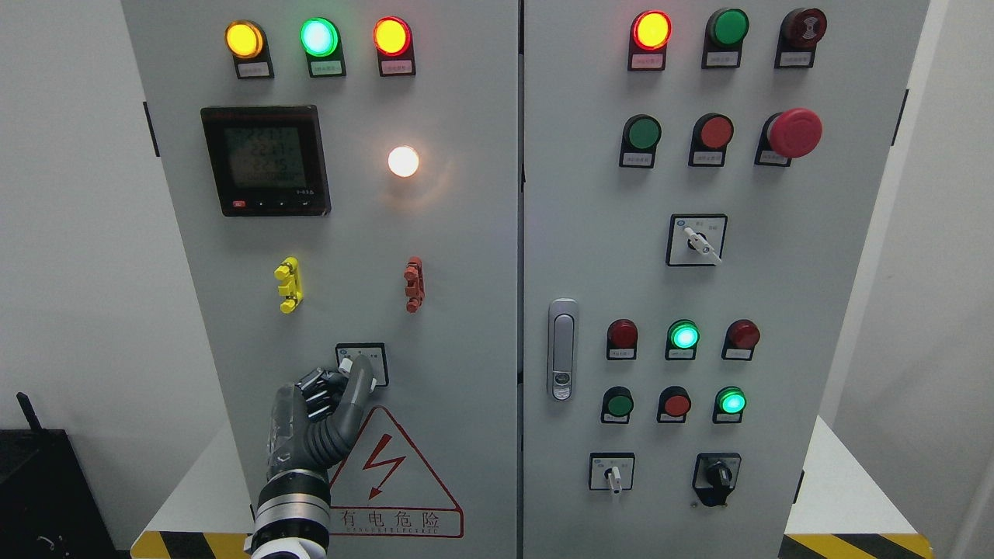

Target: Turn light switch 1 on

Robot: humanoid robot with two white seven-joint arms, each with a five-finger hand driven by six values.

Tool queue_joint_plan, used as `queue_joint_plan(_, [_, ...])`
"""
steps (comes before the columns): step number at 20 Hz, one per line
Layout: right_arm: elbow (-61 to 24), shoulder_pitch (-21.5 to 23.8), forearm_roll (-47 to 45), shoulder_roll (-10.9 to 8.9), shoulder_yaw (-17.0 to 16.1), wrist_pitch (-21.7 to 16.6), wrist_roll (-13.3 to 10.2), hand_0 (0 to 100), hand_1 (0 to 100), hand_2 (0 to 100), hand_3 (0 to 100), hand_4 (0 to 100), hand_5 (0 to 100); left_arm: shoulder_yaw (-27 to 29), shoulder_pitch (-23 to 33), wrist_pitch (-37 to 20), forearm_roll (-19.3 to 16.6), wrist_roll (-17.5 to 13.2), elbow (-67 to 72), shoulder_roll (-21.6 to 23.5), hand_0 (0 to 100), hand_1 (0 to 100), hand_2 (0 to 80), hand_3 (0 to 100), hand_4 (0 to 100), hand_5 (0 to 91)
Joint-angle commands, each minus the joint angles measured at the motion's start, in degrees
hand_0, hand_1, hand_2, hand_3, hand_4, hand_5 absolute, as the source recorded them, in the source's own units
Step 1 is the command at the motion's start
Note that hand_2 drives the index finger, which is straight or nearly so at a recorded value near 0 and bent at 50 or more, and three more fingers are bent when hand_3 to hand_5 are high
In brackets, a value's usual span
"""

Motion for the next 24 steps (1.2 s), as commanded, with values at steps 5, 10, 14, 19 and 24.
queue_joint_plan(5, [0.0,0.0,-1.4,0.00,0.0,0.0,0.0,0,0,0,0,0,0,-0.1,0.0,0.1,0.1,-0.6,0.1,-0.1,23,48,63.9,100,100,87.7])
queue_joint_plan(10, [0.0,0.0,-1.4,0.00,0.0,0.0,0.0,0,0,0,0,0,0,-0.1,0.1,0.1,0.1,-0.6,0.0,-0.1,19,48,64.2,100,100,87.7])
queue_joint_plan(14, [0.0,0.0,-1.4,0.00,0.0,0.0,0.0,0,0,0,0,0,0,0.0,0.3,-0.2,0.1,-0.6,-0.2,-0.1,16,48,64.2,100,100,87.8])
queue_joint_plan(19, [0.0,0.0,-1.4,0.00,0.0,0.0,0.0,0,0,0,0,0,0,0.3,0.8,-0.6,0.1,-0.6,-0.4,0.0,14,49,64.3,100,100,87.8])
queue_joint_plan(24, [0.0,0.0,-1.4,0.00,0.0,0.0,0.0,0,0,0,0,0,0,0.3,1.9,-1.9,0.1,-0.6,-1.1,0.1,13,48,64.5,100,100,87.8])
